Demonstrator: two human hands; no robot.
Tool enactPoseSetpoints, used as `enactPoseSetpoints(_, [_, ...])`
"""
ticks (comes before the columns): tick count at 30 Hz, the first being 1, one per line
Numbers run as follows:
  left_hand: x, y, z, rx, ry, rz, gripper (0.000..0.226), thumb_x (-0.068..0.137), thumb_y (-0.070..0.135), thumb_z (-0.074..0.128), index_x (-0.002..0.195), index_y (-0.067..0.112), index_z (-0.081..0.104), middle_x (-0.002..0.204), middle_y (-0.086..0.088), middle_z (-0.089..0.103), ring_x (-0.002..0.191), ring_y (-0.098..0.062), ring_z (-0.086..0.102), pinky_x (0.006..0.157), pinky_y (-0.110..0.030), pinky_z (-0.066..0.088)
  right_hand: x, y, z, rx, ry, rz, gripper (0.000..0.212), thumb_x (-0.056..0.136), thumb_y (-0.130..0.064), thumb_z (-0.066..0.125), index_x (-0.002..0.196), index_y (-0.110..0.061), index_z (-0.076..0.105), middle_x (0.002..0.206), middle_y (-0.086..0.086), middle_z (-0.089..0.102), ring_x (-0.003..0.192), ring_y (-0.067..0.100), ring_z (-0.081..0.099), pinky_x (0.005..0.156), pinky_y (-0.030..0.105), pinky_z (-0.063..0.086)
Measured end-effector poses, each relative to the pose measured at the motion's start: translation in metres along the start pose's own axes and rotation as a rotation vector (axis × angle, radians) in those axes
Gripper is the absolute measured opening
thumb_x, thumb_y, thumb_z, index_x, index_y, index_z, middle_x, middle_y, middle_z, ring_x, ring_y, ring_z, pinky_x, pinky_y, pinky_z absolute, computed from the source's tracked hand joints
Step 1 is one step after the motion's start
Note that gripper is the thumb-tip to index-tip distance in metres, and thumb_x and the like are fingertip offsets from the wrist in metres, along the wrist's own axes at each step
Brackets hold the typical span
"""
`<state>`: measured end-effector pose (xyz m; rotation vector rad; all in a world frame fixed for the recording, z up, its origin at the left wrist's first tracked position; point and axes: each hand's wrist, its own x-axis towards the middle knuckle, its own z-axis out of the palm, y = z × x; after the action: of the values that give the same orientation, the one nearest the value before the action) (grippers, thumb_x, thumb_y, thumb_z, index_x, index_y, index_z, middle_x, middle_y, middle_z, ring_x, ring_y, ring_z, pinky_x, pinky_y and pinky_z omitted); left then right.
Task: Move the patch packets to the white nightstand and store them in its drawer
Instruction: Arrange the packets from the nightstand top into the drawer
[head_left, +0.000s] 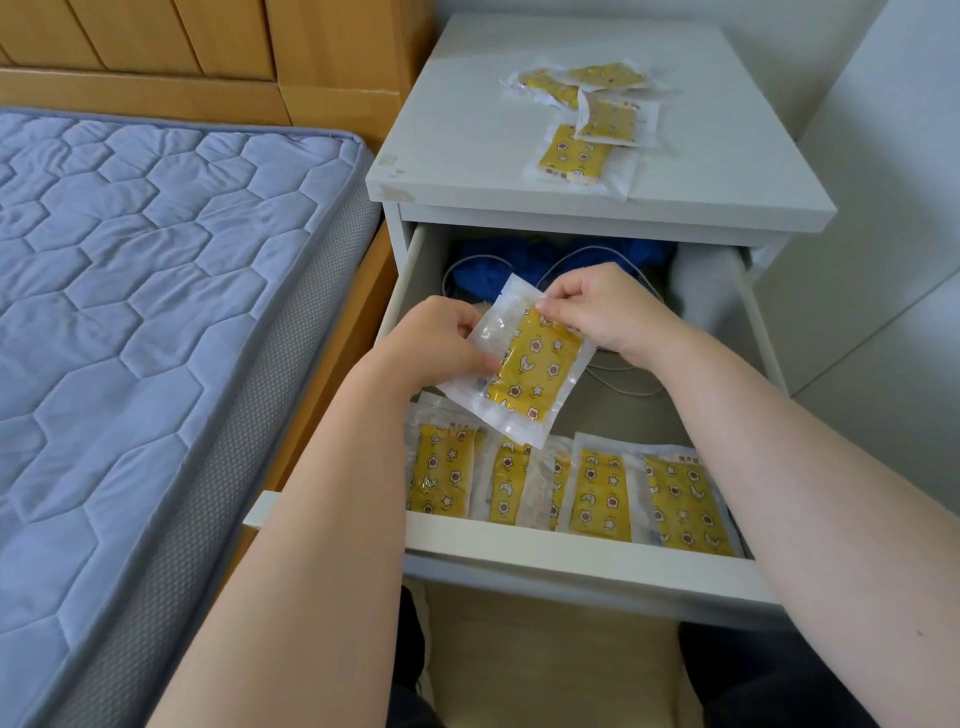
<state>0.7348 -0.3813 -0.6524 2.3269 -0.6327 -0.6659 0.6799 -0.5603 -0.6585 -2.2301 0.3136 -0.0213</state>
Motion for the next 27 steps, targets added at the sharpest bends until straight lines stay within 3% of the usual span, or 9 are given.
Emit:
enactPoseSetpoints(5, [0.001, -0.002, 0.003, 0.089, 0.015, 0.006, 0.015, 0.080, 0.020, 0.074, 0.092, 0.013, 0.069, 0.085, -0.006, 0.065, 0.080, -0.021, 0.062, 0.071, -0.030, 0.052, -0.002, 0.000, 0.000, -0.025, -0.234, -0.016, 0.011, 0.083, -0.017, 0.072, 0.093, -0.013, 0.069, 0.091, 0.005, 0.073, 0.082, 0.016, 0.071, 0.081, 0.037, 0.057])
enactPoseSetpoints(8, [0.001, -0.007, 0.005, 0.078, -0.069, -0.035, 0.018, 0.086, 0.013, 0.067, 0.104, 0.013, 0.068, 0.094, -0.003, 0.067, 0.083, -0.016, 0.065, 0.073, -0.027, 0.054, -0.002, 0.007, -0.006, -0.113, -0.338, 0.062, 0.007, 0.082, -0.011, 0.071, 0.087, -0.016, 0.070, 0.087, 0.002, 0.074, 0.078, 0.014, 0.071, 0.077, 0.031, 0.056])
enactPoseSetpoints(12, [0.005, -0.014, 0.008, 0.285, -0.140, -0.106, 0.038, 0.093, 0.015, 0.057, 0.131, 0.018, 0.055, 0.128, -0.004, 0.058, 0.115, -0.021, 0.056, 0.096, -0.032, 0.042, -0.005, 0.016, 0.004, -0.387, -0.607, 0.101, 0.004, 0.085, -0.022, 0.069, 0.086, -0.018, 0.067, 0.085, -0.005, 0.069, 0.077, 0.011, 0.065, 0.073, 0.028, 0.050])
enactPoseSetpoints(15, [0.006, -0.016, 0.011, 0.393, -0.244, -0.115, 0.049, 0.094, 0.012, 0.055, 0.141, 0.021, 0.045, 0.144, -0.002, 0.046, 0.131, -0.022, 0.043, 0.107, -0.035, 0.034, -0.008, 0.018, 0.030, -0.643, -0.765, 0.121, 0.019, 0.081, -0.038, 0.071, 0.082, -0.020, 0.065, 0.079, -0.007, 0.064, 0.072, 0.011, 0.058, 0.067, 0.027, 0.047])
enactPoseSetpoints(17, [0.005, -0.014, 0.012, 0.479, -0.349, -0.101, 0.053, 0.094, 0.010, 0.053, 0.143, 0.025, 0.042, 0.147, 0.000, 0.042, 0.135, -0.020, 0.039, 0.109, -0.036, 0.032, -0.005, 0.019, 0.042, -0.733, -0.769, 0.143, 0.036, 0.076, -0.045, 0.074, 0.093, -0.014, 0.068, 0.088, -0.002, 0.068, 0.082, 0.018, 0.064, 0.073, 0.032, 0.052])
enactPoseSetpoints(20, [0.003, -0.012, 0.013, 0.590, -0.516, -0.116, 0.048, 0.094, 0.013, 0.054, 0.139, 0.025, 0.047, 0.138, 0.000, 0.052, 0.125, -0.021, 0.048, 0.104, -0.037, 0.040, -0.002, 0.018, 0.047, -0.770, -0.739, 0.145, 0.054, 0.073, -0.051, 0.074, 0.109, -0.011, 0.065, 0.101, 0.003, 0.068, 0.090, 0.024, 0.066, 0.080, 0.038, 0.056])
enactPoseSetpoints(23, [0.003, -0.011, 0.013, 0.626, -0.584, -0.128, 0.037, 0.094, 0.016, 0.056, 0.131, 0.021, 0.057, 0.126, -0.002, 0.060, 0.114, -0.021, 0.056, 0.100, -0.038, 0.045, -0.006, 0.016, 0.049, -0.877, -0.881, 0.194, 0.064, 0.088, -0.057, 0.053, 0.134, -0.012, 0.049, 0.128, 0.006, 0.058, 0.111, 0.027, 0.058, 0.090, 0.035, 0.048])
enactPoseSetpoints(27, [0.003, -0.011, 0.014, 0.642, -0.584, -0.137, 0.041, 0.094, 0.018, 0.057, 0.135, 0.021, 0.054, 0.129, -0.002, 0.059, 0.116, -0.023, 0.056, 0.101, -0.039, 0.046, -0.011, 0.014, 0.050, -0.910, -1.040, 0.285, 0.067, 0.096, -0.058, 0.033, 0.144, -0.011, 0.038, 0.141, 0.008, 0.048, 0.125, 0.029, 0.049, 0.103, 0.037, 0.039])
